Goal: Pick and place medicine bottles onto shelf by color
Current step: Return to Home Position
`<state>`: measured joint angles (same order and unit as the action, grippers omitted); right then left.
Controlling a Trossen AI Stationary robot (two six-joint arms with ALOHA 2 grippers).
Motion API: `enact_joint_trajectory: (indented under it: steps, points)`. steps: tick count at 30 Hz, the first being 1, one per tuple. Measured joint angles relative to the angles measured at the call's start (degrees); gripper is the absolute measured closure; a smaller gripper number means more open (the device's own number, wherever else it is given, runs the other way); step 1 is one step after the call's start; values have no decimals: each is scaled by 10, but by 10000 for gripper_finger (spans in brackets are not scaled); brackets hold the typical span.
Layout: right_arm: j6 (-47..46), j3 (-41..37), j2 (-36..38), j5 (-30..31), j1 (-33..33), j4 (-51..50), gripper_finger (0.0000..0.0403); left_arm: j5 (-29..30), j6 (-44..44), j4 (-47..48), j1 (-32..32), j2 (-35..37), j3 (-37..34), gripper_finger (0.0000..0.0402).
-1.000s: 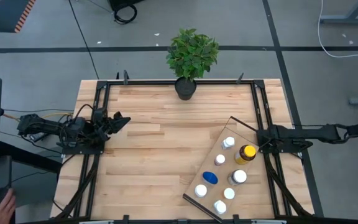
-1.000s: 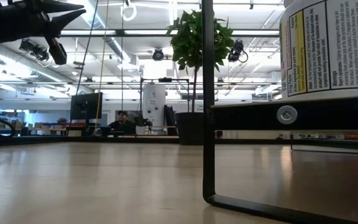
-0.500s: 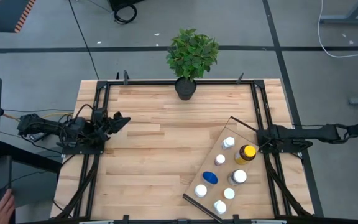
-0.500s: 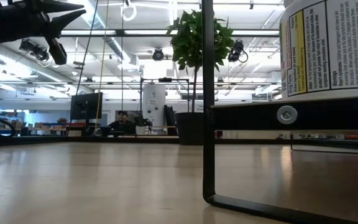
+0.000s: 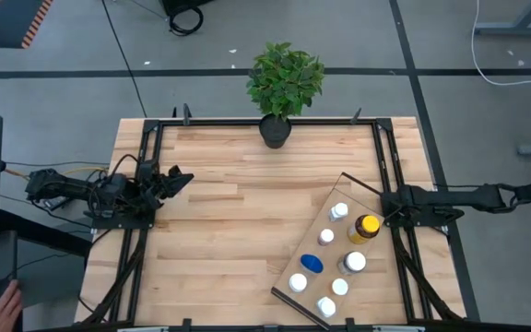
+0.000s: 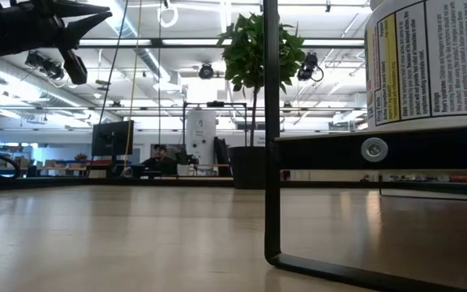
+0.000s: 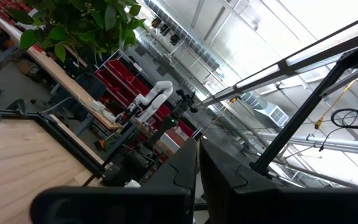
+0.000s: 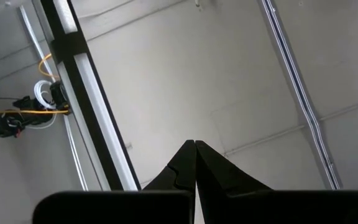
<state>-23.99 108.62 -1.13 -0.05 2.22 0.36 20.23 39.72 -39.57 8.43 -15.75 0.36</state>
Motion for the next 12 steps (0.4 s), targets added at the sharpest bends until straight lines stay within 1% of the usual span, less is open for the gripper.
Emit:
enact_joint_trajectory:
  steps: [8, 12]
  points:
    - [0, 0, 0, 0, 0, 0, 393, 0, 0, 0, 0, 0, 0, 366]
    - [0, 0, 0, 0, 0, 0, 393, 0, 0, 0, 0, 0, 0, 369]
